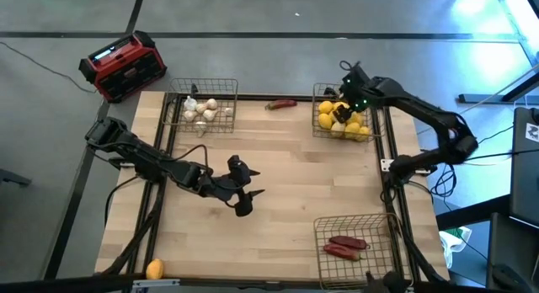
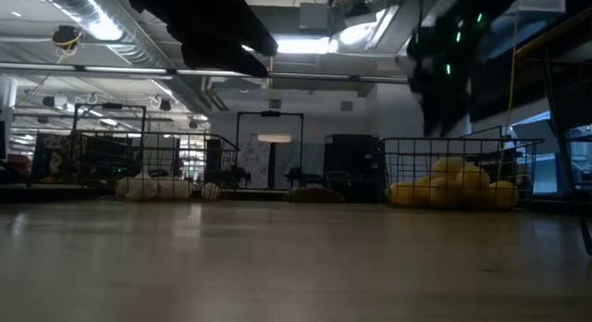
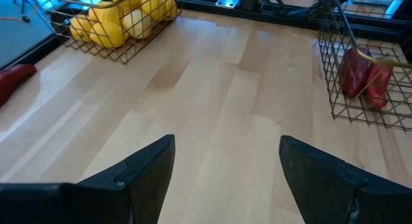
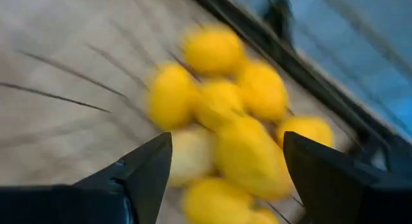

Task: Sort produce into baskets
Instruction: Put the yellow lemon into the top right wire basket

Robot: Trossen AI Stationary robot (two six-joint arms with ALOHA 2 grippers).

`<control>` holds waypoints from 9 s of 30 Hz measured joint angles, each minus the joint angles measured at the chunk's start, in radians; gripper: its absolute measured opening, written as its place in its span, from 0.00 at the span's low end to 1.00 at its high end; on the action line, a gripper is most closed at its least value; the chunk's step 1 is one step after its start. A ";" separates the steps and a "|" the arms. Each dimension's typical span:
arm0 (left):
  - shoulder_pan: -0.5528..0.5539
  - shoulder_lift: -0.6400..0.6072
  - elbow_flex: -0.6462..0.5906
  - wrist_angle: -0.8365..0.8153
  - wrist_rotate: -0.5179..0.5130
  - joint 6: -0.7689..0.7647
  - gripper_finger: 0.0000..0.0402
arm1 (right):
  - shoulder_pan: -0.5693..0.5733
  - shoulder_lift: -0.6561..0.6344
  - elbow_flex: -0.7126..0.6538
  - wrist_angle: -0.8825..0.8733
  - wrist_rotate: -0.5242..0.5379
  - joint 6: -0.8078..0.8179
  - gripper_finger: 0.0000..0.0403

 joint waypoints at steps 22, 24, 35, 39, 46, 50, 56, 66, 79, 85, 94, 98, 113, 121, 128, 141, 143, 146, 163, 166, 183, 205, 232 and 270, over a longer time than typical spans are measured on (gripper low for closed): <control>-0.161 -0.023 0.297 -0.642 0.277 -0.068 0.69 | 0.706 -0.220 -0.125 0.421 0.092 0.075 0.73; -0.195 -0.020 0.311 -0.713 0.312 -0.133 0.69 | 0.730 -0.220 -0.145 0.440 0.102 0.077 0.73; -0.387 0.018 0.320 -0.903 0.669 -0.554 0.69 | 0.764 -0.219 -0.212 0.562 0.114 0.108 0.73; -0.470 0.049 0.319 -0.864 0.682 -0.664 0.69 | 0.764 -0.219 -0.212 0.584 0.114 0.108 0.73; -0.581 0.133 0.318 -0.856 0.789 -0.727 0.62 | 0.763 -0.219 -0.212 0.591 0.114 0.100 0.73; -0.617 0.166 0.318 -0.845 0.867 -0.734 0.50 | 0.763 -0.219 -0.212 0.587 0.102 0.079 0.73; -0.685 0.209 0.318 -0.820 0.998 -0.689 0.29 | 0.763 -0.219 -0.212 0.586 0.103 0.078 0.73; -0.734 0.263 0.316 -0.817 0.994 -0.662 0.05 | 0.763 -0.219 -0.212 0.578 0.103 0.078 0.73; -0.820 0.270 0.316 -0.784 0.905 -0.748 0.02 | 0.763 -0.219 -0.212 0.576 0.103 0.080 0.73; -0.851 0.282 0.316 -0.757 0.875 -0.754 0.01 | 0.763 -0.219 -0.212 0.576 0.103 0.080 0.73; -0.863 0.306 0.316 -0.772 0.875 -0.774 0.02 | 0.763 -0.219 -0.212 0.571 0.103 0.082 0.73; -0.864 0.306 0.314 -0.767 0.868 -0.738 0.02 | 0.763 -0.219 -0.212 0.571 0.103 0.084 0.73; -0.785 0.301 0.263 -0.811 0.831 -0.601 0.02 | 0.763 -0.219 -0.212 0.578 0.103 0.086 0.73; -0.708 0.307 0.253 -0.985 0.709 -0.453 0.02 | 0.763 -0.219 -0.212 0.579 0.104 0.086 0.73; -0.615 0.243 0.256 -1.040 0.651 -0.429 0.02 | 0.763 -0.219 -0.212 0.574 0.104 0.104 0.73; -0.574 0.062 0.258 -1.302 0.695 -1.130 0.14 | 0.763 -0.219 -0.212 0.577 0.105 0.104 0.73; -0.576 0.063 0.258 -1.265 0.704 -1.182 0.21 | 0.763 -0.219 -0.212 0.576 0.105 0.104 0.73; -0.564 0.066 0.258 -1.185 0.710 -1.257 0.33 | 0.763 -0.219 -0.212 0.573 0.106 0.104 0.73; -0.548 0.160 0.258 -1.132 0.917 -1.492 0.53 | 0.763 -0.219 -0.212 0.570 0.106 0.103 0.73; -0.558 0.190 0.258 -1.133 0.962 -1.476 0.53 | 0.763 -0.219 -0.212 0.570 0.106 0.103 0.73; -0.613 0.259 0.228 -1.054 0.965 -1.571 0.53 | 0.763 -0.219 -0.212 0.570 0.106 0.103 0.73; -0.673 0.259 0.094 -1.006 0.823 -1.244 0.53 | 0.763 -0.219 -0.212 0.571 0.106 0.103 0.73; -0.485 0.088 0.105 -1.065 0.617 -0.981 0.53 | 0.763 -0.219 -0.211 0.576 0.106 0.103 0.73; -0.390 0.026 0.103 -1.059 0.553 -1.193 0.79 | 0.763 -0.218 -0.211 0.569 0.106 0.103 0.73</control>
